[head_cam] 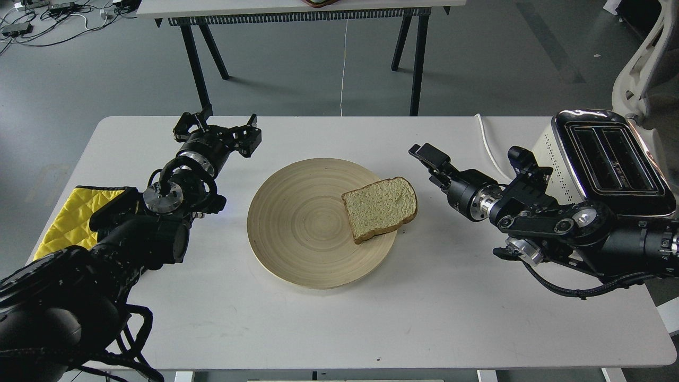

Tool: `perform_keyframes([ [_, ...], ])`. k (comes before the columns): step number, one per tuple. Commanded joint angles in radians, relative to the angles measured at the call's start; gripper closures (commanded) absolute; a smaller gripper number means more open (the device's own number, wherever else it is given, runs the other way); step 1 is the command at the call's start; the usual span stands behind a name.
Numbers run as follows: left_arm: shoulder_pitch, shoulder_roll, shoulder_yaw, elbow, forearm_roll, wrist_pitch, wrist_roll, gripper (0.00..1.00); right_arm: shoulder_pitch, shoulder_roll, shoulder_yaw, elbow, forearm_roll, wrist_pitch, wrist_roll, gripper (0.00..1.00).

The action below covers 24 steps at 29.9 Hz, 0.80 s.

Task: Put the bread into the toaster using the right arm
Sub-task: 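Move the right gripper toward the bread slice on the plate, then close the right gripper on the bread slice's edge and lift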

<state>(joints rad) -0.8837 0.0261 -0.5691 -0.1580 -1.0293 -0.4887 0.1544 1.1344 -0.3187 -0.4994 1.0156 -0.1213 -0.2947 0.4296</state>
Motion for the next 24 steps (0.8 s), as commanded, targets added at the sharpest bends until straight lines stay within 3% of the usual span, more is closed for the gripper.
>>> perform_keyframes([
  [1,0.0,0.0,0.0,0.0,0.0,0.0,0.0,0.0,-0.028,0.023,-0.002,0.0,0.002,-0.024,0.0,0.04],
  [6,0.0,0.0,0.0,0.0,0.0,0.0,0.0,0.0,-0.044,0.035,-0.002,0.0,0.005,-0.034,0.0,0.07],
  [12,0.0,0.0,0.0,0.0,0.0,0.0,0.0,0.0,-0.048,0.035,-0.004,0.003,0.0,-0.03,0.0,0.25],
  [17,0.0,0.0,0.0,0.0,0.0,0.0,0.0,0.0,-0.05,0.038,-0.008,0.005,0.003,-0.03,-0.005,0.33],
  [24,0.0,0.0,0.0,0.0,0.0,0.0,0.0,0.0,-0.061,0.05,-0.008,0.005,0.002,-0.03,-0.008,0.34],
])
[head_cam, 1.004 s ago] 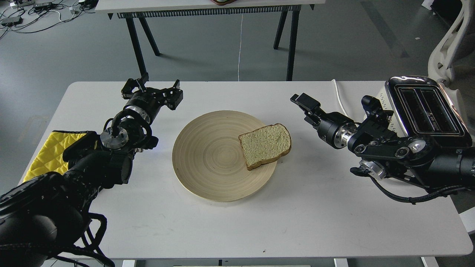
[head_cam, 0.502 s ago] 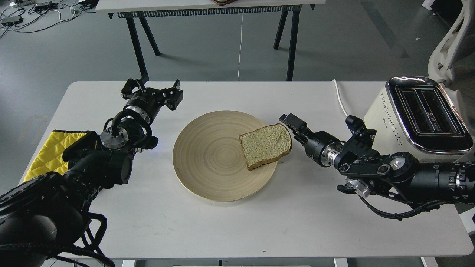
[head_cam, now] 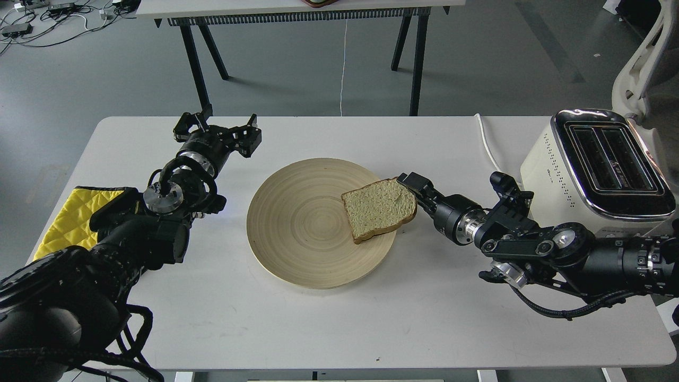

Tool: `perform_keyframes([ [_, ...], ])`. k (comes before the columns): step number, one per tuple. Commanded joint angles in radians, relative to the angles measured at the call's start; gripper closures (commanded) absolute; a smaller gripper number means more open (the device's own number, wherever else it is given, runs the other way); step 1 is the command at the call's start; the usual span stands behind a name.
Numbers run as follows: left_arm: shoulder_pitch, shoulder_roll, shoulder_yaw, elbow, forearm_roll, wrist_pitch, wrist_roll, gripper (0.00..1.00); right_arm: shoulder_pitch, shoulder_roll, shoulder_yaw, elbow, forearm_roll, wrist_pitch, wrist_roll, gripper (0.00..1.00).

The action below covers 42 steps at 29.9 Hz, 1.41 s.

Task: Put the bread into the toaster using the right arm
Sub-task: 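Close the right gripper on the bread slice's edge and lift, then carry the bread slice up and over to the toaster slot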

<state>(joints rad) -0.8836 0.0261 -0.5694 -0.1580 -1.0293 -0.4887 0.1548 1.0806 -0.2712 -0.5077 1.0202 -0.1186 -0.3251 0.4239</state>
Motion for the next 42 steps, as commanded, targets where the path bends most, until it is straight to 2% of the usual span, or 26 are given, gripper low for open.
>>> perform_keyframes([
  [1,0.0,0.0,0.0,0.0,0.0,0.0,0.0,0.0,-0.007,0.004,0.0,0.001,-0.001,0.0,-0.002,0.34],
  [5,0.0,0.0,0.0,0.0,0.0,0.0,0.0,0.0,-0.008,0.009,-0.005,0.008,-0.006,0.008,-0.002,0.42],
  [12,0.0,0.0,0.0,0.0,0.0,0.0,0.0,0.0,-0.01,0.013,-0.023,0.009,-0.027,0.008,-0.002,0.7],
  [17,0.0,0.0,0.0,0.0,0.0,0.0,0.0,0.0,-0.01,0.012,-0.022,0.009,-0.027,0.006,-0.002,0.81],
  [29,0.0,0.0,0.0,0.0,0.0,0.0,0.0,0.0,0.013,0.003,0.018,0.047,-0.026,0.0,0.0,0.93],
  [38,0.0,0.0,0.0,0.0,0.0,0.0,0.0,0.0,0.137,-0.036,0.126,0.052,-0.026,-0.002,-0.01,0.95],
  [40,0.0,0.0,0.0,0.0,0.0,0.0,0.0,0.0,0.188,-0.065,0.126,0.076,-0.021,-0.014,-0.013,0.96],
  [42,0.0,0.0,0.0,0.0,0.0,0.0,0.0,0.0,0.263,-0.147,0.117,0.109,-0.015,-0.038,-0.013,0.96],
])
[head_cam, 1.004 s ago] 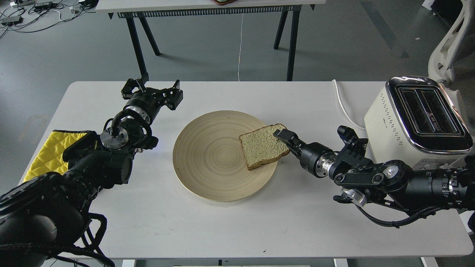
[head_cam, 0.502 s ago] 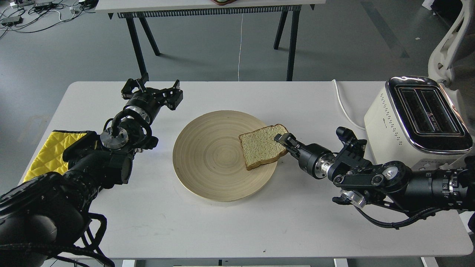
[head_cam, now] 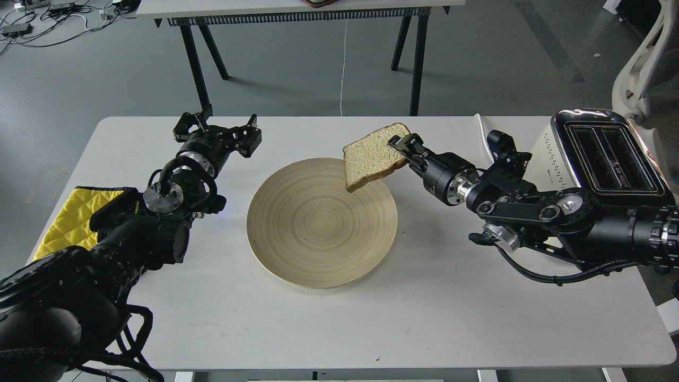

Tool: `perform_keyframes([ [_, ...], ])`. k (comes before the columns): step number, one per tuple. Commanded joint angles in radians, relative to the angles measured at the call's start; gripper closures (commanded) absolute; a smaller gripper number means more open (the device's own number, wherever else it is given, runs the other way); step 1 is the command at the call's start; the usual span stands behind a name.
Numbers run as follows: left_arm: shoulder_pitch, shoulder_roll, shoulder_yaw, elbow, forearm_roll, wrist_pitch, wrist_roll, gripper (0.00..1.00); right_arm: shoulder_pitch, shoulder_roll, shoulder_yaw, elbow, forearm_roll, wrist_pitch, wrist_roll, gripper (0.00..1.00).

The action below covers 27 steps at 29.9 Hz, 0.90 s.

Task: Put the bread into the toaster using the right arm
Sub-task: 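Carry the bread slice up and over to the toaster slot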

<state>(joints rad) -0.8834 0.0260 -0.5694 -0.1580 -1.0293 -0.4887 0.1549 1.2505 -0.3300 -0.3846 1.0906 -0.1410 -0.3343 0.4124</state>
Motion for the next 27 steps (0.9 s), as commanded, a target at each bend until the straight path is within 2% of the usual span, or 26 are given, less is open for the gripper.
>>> perform_keyframes([
  [1,0.0,0.0,0.0,0.0,0.0,0.0,0.0,0.0,0.134,-0.139,-0.014,0.066,0.008,-0.037,-0.003,0.96],
  [6,0.0,0.0,0.0,0.0,0.0,0.0,0.0,0.0,0.375,-0.348,-0.147,0.173,-0.008,-0.042,-0.006,0.96],
  [11,0.0,0.0,0.0,0.0,0.0,0.0,0.0,0.0,0.607,-0.449,-0.445,0.195,-0.081,-0.043,-0.006,0.96],
  [21,0.0,0.0,0.0,0.0,0.0,0.0,0.0,0.0,0.744,-0.481,-0.95,0.23,-0.166,-0.104,-0.006,0.96],
  [27,0.0,0.0,-0.001,0.0,0.0,0.0,0.0,0.0,0.754,-0.481,-1.054,0.31,-0.167,-0.132,-0.004,0.96],
])
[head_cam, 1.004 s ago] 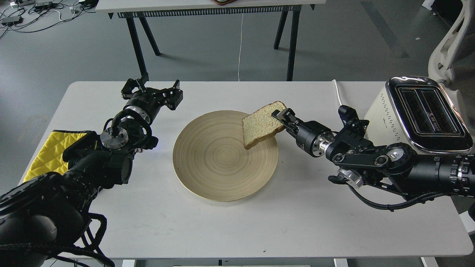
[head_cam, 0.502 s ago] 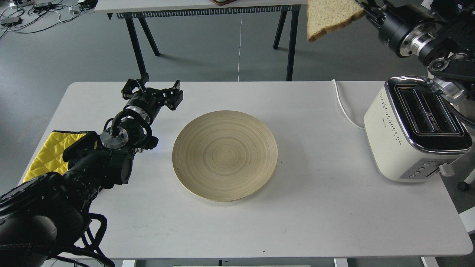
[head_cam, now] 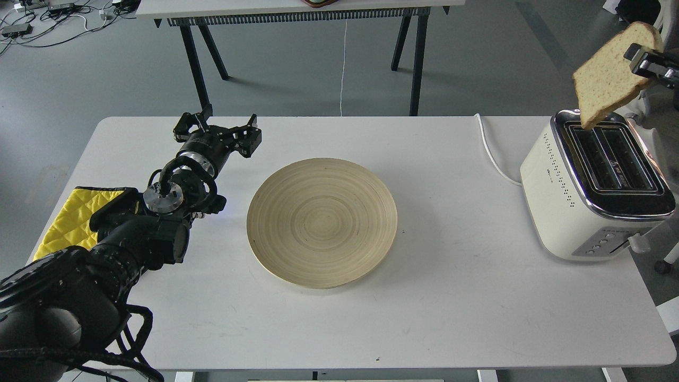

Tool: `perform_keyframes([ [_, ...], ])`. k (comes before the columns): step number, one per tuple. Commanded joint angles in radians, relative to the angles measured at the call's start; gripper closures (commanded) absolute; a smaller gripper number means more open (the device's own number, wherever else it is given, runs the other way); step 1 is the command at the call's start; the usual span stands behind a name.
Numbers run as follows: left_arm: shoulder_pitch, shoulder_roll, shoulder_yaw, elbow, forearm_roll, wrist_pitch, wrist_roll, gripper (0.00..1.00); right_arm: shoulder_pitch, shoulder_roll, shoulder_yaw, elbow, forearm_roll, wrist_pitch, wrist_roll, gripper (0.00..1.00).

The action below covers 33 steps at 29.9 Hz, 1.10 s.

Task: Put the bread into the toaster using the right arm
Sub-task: 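Carry the bread slice up and over to the toaster slot, then lower the bread slice into the toaster slot and release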

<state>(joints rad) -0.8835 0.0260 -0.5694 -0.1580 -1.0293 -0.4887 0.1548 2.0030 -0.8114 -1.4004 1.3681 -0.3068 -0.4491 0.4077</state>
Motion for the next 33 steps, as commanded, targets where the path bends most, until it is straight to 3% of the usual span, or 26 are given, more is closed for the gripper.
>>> perform_keyframes([
  [1,0.0,0.0,0.0,0.0,0.0,0.0,0.0,0.0,0.002,0.0,-0.051,0.048,0.0,-0.022,0.0,0.96],
  [33,0.0,0.0,0.0,0.0,0.0,0.0,0.0,0.0,0.068,-0.066,-0.124,0.121,0.009,-0.022,0.003,0.96],
])
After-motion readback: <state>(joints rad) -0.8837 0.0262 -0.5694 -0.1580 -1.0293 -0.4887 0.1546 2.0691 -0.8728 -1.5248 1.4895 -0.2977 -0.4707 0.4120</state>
